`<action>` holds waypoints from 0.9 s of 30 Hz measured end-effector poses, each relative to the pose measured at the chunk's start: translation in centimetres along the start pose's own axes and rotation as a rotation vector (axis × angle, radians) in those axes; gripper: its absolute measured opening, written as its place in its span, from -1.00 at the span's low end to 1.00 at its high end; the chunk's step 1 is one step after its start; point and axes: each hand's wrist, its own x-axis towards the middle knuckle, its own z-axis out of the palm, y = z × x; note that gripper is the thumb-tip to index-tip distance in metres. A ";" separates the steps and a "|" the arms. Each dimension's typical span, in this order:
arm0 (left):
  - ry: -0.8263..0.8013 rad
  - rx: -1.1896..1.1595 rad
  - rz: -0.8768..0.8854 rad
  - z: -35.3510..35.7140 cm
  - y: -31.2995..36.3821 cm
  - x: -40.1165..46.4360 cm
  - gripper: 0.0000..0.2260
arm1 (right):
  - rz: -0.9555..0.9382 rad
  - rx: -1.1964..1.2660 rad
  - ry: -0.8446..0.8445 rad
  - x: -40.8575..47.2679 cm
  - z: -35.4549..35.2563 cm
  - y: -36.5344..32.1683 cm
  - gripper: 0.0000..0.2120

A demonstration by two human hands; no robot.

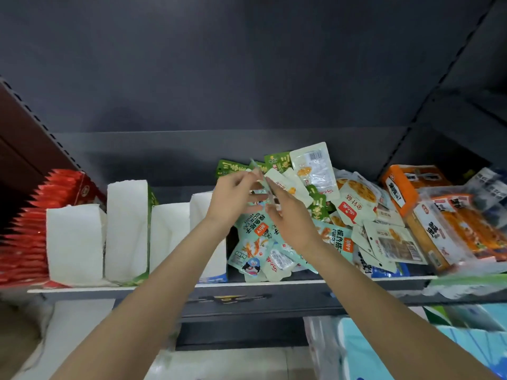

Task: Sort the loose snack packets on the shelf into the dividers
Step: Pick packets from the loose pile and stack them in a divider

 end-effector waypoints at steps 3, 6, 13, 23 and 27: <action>0.012 0.048 0.052 -4.1 0.9 -1.0 -0.71 | 0.010 0.106 0.048 0.7 0.6 -3.5 -0.73; 0.118 0.204 0.138 -9.7 -0.2 -1.1 -0.81 | 0.063 0.327 0.055 1.8 2.1 -7.8 -0.75; 0.165 0.783 0.242 -23.7 -3.8 -1.3 -0.78 | 0.226 0.648 -0.014 3.2 8.7 -17.1 -0.86; -0.345 1.252 0.471 -28.5 -10.0 -3.3 -0.70 | 0.456 0.609 0.114 -0.9 13.8 -17.9 -0.78; -0.525 1.371 0.469 -27.8 -11.2 -3.6 -0.67 | 0.510 0.573 0.118 -2.2 14.6 -17.4 -0.78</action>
